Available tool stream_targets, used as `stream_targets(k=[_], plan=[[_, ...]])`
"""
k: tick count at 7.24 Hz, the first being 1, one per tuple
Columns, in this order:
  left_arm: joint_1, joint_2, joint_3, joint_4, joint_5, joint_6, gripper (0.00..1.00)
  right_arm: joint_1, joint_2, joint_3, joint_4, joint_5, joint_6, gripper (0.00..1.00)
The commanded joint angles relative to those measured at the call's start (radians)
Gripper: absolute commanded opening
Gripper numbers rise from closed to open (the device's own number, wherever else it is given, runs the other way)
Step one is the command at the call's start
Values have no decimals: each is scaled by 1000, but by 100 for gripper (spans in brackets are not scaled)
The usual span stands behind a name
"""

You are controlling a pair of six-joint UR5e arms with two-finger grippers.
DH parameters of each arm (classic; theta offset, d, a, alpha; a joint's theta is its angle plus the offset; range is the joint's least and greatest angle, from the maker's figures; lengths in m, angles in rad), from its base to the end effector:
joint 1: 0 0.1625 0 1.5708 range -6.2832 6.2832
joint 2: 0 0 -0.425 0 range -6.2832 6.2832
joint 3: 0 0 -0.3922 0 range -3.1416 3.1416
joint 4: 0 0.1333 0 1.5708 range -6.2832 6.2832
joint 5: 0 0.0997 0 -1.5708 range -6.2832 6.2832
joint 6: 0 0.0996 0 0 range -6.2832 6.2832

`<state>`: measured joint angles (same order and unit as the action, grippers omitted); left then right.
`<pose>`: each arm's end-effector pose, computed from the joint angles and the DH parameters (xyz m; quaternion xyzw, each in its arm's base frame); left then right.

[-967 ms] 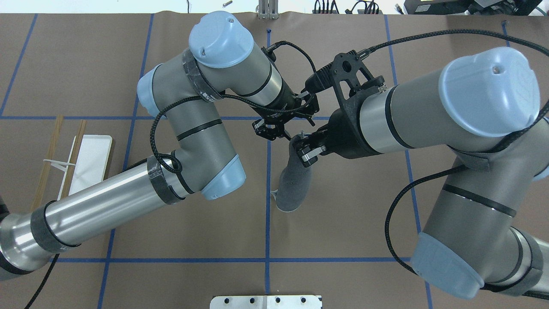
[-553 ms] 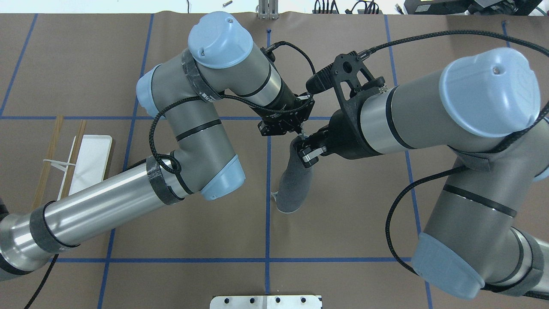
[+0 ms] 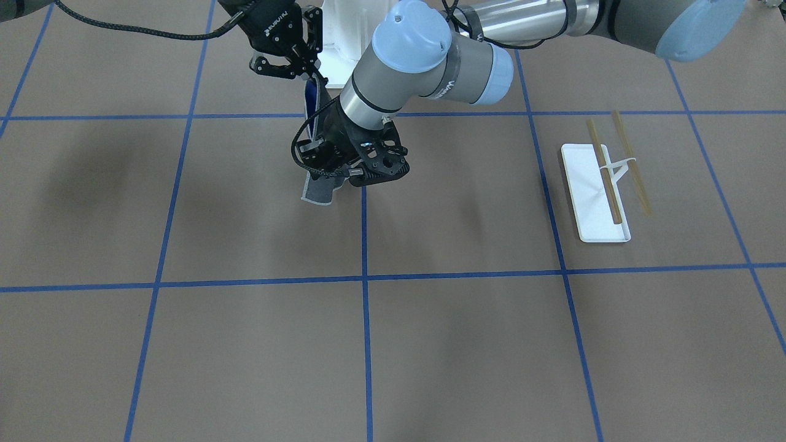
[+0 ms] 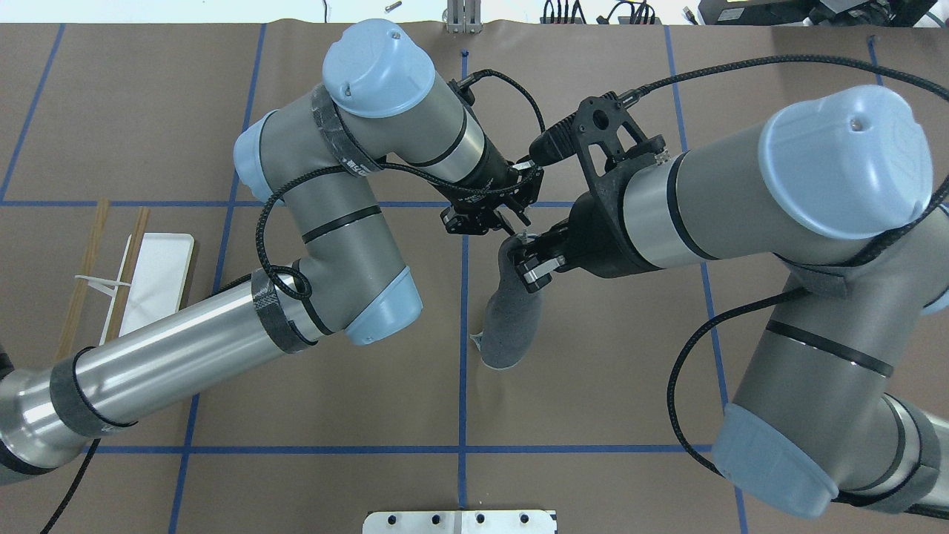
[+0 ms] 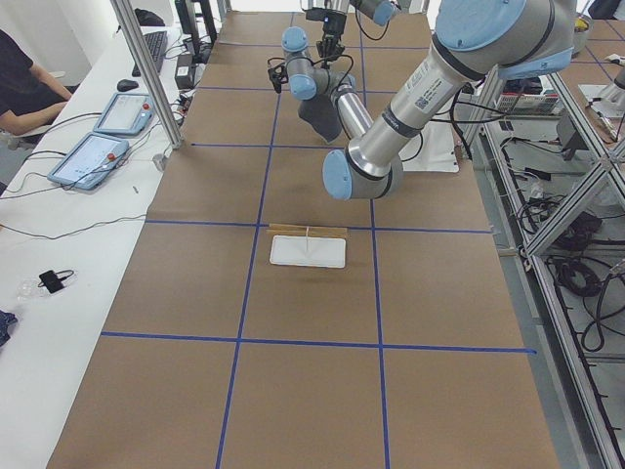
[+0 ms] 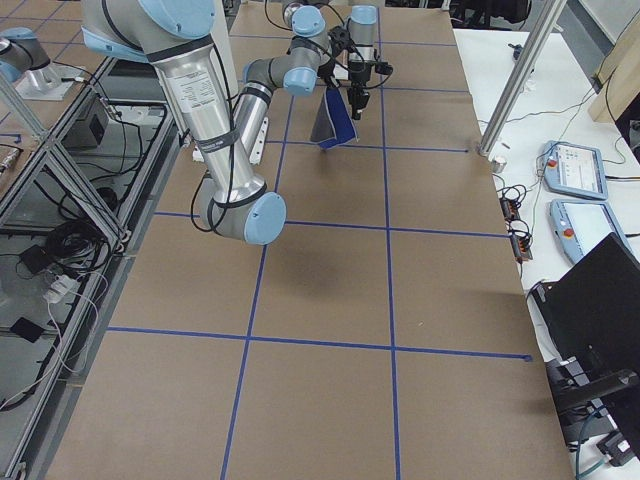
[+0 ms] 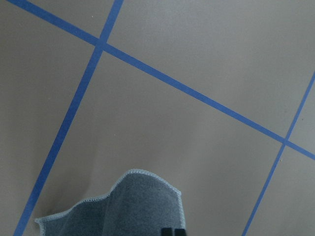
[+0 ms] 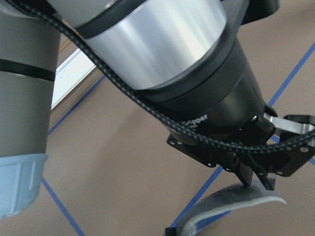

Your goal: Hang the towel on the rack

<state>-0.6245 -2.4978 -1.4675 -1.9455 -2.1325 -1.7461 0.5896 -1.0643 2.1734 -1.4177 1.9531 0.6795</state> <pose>0.5382 -0.4868 0.0677 -0.1024 0.5793 -0.1649 0.7917 -0.3615 -0.3575 0.1161 0.2776 -0.5311 -0.2300 0.7668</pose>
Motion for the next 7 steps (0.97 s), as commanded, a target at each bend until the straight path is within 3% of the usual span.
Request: stream_targets(k=[1,7], plan=[[2,-3,-2,-6,37,8,98,-1,3,-1,0,1,0,0],[57,4,7,-4,75,30,98,-5,9,-3,-1,1,-2,0]])
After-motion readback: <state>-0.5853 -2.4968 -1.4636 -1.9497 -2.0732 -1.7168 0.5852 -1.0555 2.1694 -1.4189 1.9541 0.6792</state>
